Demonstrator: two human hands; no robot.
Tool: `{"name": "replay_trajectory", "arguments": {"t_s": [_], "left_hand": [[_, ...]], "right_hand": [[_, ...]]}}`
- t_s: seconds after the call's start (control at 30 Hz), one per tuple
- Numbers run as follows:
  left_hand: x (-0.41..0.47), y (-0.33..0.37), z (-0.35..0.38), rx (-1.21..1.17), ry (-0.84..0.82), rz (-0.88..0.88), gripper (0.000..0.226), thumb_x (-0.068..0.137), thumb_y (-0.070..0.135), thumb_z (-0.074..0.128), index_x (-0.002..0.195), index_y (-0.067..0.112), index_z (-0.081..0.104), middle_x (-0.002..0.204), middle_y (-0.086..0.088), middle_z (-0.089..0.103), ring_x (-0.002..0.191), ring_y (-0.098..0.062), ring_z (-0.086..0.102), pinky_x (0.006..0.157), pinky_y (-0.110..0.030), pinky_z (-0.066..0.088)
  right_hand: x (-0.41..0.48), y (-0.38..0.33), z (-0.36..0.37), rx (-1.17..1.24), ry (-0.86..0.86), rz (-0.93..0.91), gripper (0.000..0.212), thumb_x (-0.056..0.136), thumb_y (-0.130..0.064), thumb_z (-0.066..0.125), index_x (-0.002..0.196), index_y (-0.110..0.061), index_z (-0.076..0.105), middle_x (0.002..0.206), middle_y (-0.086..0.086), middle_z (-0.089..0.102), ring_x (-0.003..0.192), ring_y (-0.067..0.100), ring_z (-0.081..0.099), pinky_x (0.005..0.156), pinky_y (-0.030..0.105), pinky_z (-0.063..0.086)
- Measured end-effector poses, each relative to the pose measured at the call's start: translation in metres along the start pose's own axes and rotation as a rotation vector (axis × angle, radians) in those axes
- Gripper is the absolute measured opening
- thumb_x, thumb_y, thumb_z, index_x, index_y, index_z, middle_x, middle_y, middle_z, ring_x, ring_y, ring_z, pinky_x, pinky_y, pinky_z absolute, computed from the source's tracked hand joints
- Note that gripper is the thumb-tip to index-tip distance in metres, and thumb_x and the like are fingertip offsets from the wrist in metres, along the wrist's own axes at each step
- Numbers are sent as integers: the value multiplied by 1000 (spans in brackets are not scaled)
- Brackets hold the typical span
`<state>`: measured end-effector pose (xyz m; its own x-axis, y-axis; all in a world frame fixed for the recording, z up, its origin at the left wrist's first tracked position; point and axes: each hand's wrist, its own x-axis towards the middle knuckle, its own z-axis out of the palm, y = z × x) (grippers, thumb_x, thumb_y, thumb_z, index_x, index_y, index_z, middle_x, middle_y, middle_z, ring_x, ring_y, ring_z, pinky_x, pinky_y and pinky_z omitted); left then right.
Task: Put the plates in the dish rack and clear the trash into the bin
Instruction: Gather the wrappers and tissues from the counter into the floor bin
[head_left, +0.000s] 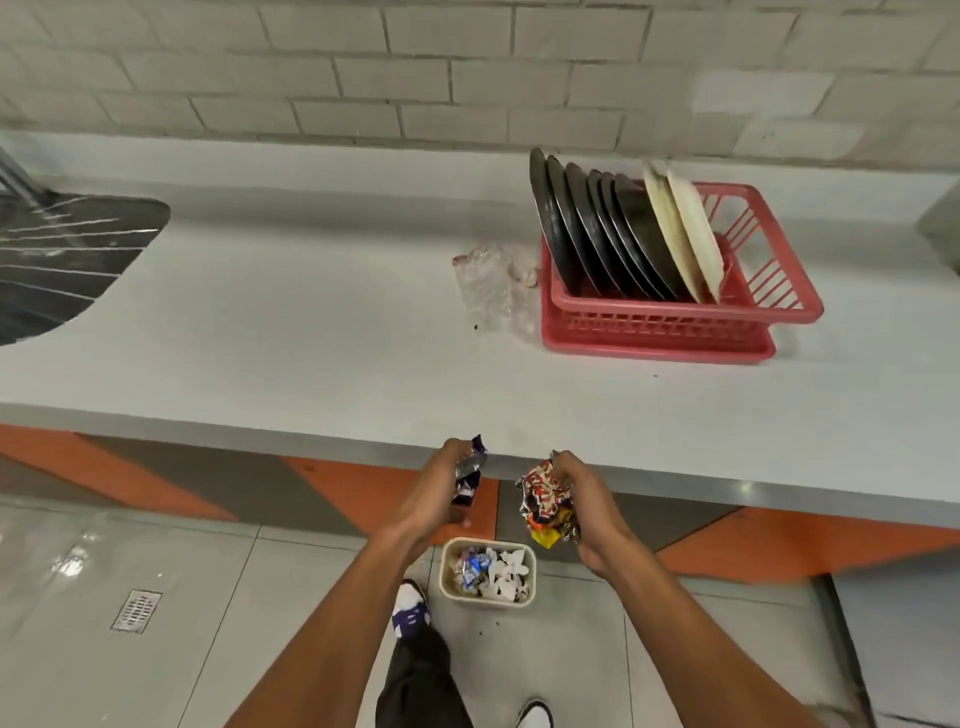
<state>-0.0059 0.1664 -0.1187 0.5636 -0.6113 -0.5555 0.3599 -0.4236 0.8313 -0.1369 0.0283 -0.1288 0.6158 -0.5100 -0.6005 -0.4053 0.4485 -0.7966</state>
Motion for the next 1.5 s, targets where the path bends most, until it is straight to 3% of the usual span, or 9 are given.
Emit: {"name": "replay_trajectory", "arguments": {"t_s": [0.13, 0.23, 0.4, 0.5, 0.63, 0.83, 1.07, 1.33, 1.5], "left_hand": [[3, -56, 14, 62, 31, -118, 48, 105, 43, 22, 116, 16, 60, 97, -9, 58, 85, -23, 58, 73, -39, 53], [21, -100, 17, 107, 117, -180, 46, 103, 32, 25, 108, 15, 68, 89, -11, 68, 79, -21, 64, 64, -34, 55], [66, -175, 6, 241, 275, -178, 23, 98, 21, 45, 116, 25, 59, 102, -6, 71, 87, -21, 70, 80, -42, 60], [97, -217, 5, 347, 348, -167, 33, 95, 19, 58, 125, 22, 45, 103, -5, 66, 92, -28, 67, 77, -34, 51], [150, -289, 2, 469, 424, -104, 37, 87, 14, 67, 115, 16, 43, 92, -4, 63, 92, -36, 65, 72, -33, 43], [250, -406, 2, 744, 309, -27, 27, 84, 14, 64, 104, 21, 47, 101, -7, 68, 93, -35, 64, 77, -39, 52], [346, -509, 9, 1097, 142, 50, 43, 88, 18, 64, 128, 10, 47, 123, -13, 60, 105, -36, 63, 84, -43, 50], [412, -566, 17, 1480, -37, 48, 35, 93, 29, 62, 124, 13, 59, 130, -11, 60, 116, -31, 63, 94, -41, 52], [415, -584, 13, 1580, -138, 0, 27, 96, 16, 55, 121, 9, 62, 125, -13, 66, 114, -29, 66, 95, -38, 51]], "right_hand": [[14, 58, -8, -125, -9, 95, 21, 91, -34, 50, 92, -14, 55, 92, 5, 65, 91, 22, 60, 82, 39, 45], [36, 93, -6, -208, 44, 158, 58, 81, -56, 58, 127, -21, 54, 125, 2, 61, 117, 24, 60, 97, 46, 50], [87, 150, -3, -366, 102, 42, 27, 92, -41, 65, 111, -27, 54, 110, 1, 69, 98, 19, 67, 89, 39, 55], [130, 194, -1, -526, 113, -56, 31, 95, -33, 67, 119, -20, 52, 109, 2, 69, 95, 21, 66, 77, 31, 50], [197, 264, -2, -826, 38, -175, 48, 91, -39, 72, 131, -27, 48, 120, 3, 67, 106, 22, 64, 84, 32, 53], [294, 381, -8, -1130, -99, -242, 60, 89, -42, 72, 141, -29, 45, 140, 2, 58, 131, 24, 48, 96, 33, 44], [394, 496, -14, -1341, -181, -179, 65, 96, -49, 61, 148, -23, 33, 146, 13, 49, 137, 32, 41, 110, 42, 37], [446, 556, -13, -1450, -140, -192, 65, 101, -60, 39, 155, -25, 25, 151, 10, 36, 142, 31, 28, 117, 44, 24], [454, 556, -12, -1412, -275, -11, 68, 105, -58, 13, 163, -26, 3, 171, 7, 2, 157, 31, -4, 125, 47, -2]]}}
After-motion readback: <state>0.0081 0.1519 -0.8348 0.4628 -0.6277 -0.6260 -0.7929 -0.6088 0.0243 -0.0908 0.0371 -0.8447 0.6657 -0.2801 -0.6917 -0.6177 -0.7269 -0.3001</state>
